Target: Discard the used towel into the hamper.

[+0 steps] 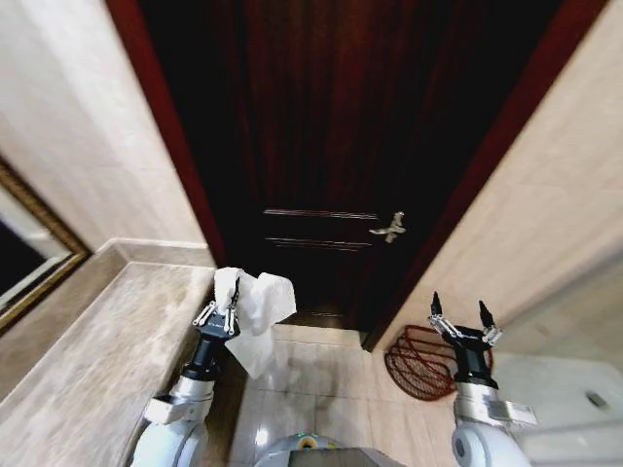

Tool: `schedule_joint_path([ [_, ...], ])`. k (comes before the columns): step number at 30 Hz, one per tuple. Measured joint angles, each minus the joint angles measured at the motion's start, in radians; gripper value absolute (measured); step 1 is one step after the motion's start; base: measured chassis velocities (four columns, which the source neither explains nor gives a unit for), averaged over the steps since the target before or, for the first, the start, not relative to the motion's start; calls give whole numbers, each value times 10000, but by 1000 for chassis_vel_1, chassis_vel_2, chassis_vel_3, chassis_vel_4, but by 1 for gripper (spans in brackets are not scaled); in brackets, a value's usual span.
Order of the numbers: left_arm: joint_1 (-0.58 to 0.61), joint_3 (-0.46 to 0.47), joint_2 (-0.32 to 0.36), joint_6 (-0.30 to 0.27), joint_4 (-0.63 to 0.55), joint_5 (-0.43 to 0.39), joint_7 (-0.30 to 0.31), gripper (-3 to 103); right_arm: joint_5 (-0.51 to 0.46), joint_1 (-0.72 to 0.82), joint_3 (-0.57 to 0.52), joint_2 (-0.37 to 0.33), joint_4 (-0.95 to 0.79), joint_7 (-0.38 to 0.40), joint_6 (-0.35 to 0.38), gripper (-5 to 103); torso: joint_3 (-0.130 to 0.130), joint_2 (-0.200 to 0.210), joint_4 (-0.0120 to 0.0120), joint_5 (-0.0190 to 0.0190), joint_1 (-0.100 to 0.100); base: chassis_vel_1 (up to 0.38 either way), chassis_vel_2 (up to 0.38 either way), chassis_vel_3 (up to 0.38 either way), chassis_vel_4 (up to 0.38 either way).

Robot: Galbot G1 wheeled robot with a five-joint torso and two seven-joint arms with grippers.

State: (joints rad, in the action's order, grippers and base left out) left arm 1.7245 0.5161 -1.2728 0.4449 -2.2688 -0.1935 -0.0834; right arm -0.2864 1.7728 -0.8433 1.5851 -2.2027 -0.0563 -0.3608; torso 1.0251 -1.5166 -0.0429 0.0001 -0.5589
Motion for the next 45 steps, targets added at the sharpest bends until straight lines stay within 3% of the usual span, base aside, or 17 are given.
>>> schedule_joint_path([
  [45, -68, -65, -68, 32, 148, -208, -88, 7, 68, 68, 130, 64, 25, -41, -121, 100, -1, 0, 0, -2, 1, -124, -123, -129, -127],
])
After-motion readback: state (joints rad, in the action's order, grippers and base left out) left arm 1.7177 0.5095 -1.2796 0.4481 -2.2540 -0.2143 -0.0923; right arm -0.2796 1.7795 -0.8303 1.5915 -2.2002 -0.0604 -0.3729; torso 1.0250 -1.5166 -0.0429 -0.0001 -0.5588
